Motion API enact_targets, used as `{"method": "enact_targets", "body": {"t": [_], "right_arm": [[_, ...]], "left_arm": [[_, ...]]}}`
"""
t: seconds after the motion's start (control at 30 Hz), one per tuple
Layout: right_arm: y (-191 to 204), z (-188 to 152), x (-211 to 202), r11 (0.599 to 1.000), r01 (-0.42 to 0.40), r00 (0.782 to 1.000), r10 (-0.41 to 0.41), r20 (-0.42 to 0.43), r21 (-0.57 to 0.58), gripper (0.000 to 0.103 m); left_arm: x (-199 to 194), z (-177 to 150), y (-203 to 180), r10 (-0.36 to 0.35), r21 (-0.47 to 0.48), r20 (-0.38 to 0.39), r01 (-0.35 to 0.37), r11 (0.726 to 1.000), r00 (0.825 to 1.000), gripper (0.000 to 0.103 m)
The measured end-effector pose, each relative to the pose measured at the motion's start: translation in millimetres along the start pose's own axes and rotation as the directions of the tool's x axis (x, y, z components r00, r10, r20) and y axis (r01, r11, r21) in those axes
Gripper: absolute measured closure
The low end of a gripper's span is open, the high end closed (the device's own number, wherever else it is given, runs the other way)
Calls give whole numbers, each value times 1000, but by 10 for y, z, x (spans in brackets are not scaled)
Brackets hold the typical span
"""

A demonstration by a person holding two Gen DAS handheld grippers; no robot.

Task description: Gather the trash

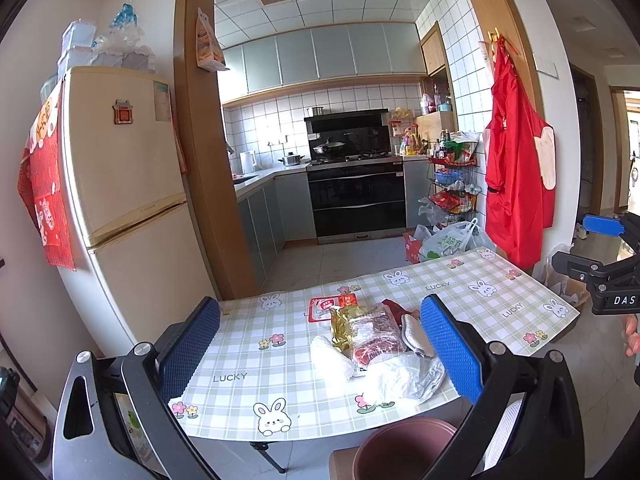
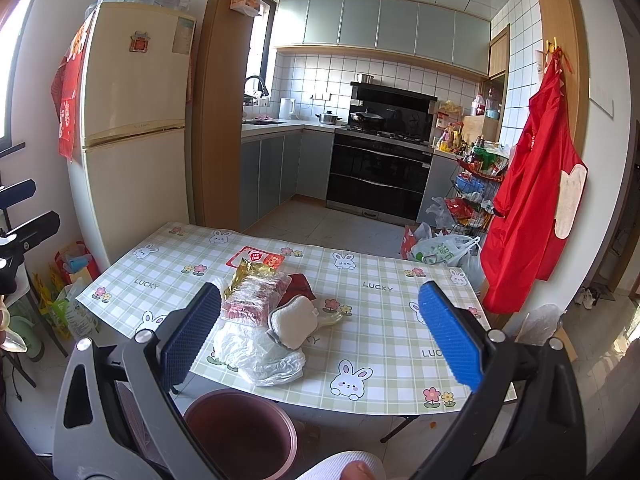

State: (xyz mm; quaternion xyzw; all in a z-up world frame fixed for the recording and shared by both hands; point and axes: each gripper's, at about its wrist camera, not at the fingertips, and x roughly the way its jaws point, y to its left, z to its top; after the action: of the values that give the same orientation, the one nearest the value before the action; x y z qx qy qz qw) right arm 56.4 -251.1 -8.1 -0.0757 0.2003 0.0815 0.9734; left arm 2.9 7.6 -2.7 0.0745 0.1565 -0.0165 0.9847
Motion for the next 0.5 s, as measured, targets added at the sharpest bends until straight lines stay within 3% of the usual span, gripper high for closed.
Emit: {"method": "enact_targets", "body": {"t": [0.23, 0.5], "right_arm": [[-38, -172, 185, 999, 7, 1000, -5, -30, 52, 5], [-79, -627, 844, 991, 66, 973, -38, -226, 118, 6]], "left_arm": [[262, -204, 26, -4, -33, -83, 1, 999, 997, 5], [762, -633, -56, 4, -21, -222, -9, 1000, 975, 5]]}}
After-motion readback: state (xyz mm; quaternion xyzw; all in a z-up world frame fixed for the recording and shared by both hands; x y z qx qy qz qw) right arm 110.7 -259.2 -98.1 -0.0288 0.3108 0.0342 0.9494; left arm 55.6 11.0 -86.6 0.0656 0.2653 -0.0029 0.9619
